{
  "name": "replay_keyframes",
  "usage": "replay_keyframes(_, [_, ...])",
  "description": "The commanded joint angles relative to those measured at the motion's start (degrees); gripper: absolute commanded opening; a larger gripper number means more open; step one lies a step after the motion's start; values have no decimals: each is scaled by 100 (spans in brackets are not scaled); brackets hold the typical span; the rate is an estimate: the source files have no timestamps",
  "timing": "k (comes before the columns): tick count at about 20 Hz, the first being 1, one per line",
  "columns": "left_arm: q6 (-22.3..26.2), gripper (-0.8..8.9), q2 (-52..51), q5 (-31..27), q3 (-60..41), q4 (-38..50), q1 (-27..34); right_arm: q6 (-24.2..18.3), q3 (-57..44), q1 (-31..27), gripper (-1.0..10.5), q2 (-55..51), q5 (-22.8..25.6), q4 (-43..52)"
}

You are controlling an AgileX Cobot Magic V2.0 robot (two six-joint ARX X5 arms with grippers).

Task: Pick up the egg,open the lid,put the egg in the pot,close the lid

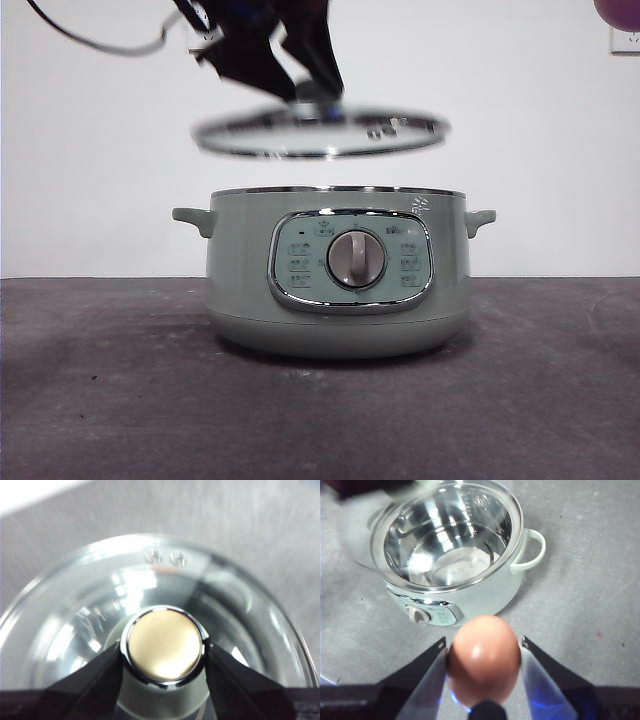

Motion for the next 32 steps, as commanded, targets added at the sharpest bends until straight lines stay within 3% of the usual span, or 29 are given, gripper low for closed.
replay_keyframes(1, [4,-8,-542,33,44,66,44,-13,-39,4,-16,2,9,229])
replay_keyframes(4, [17,-8,-1237,2,44,-374,55,-13,-39,11,-17,149,-37,409])
replay_keyframes(7, [140,-8,-2026,-330,44,-966,52,-15,-39,17,-17,562,-520,898])
replay_keyframes(11, [164,-8,-2892,-734,42,-1818,52,-17,31,109,-17,1340,-632,1788])
replay_keyframes(17, [151,-8,-3856,-981,44,-2680,52,-354,1338,595,-17,3274,-592,2210])
replay_keyframes(23, [127,-8,-4229,-999,44,-3130,52,-726,2592,887,-17,5106,-564,2218])
replay_keyframes(27, [107,-8,-4262,-992,44,-3289,50,-1185,2710,1032,-17,5807,-258,2343])
replay_keyframes(32, [107,-8,-4262,-973,42,-3296,39,-1390,2710,1139,-17,6137,20,2435])
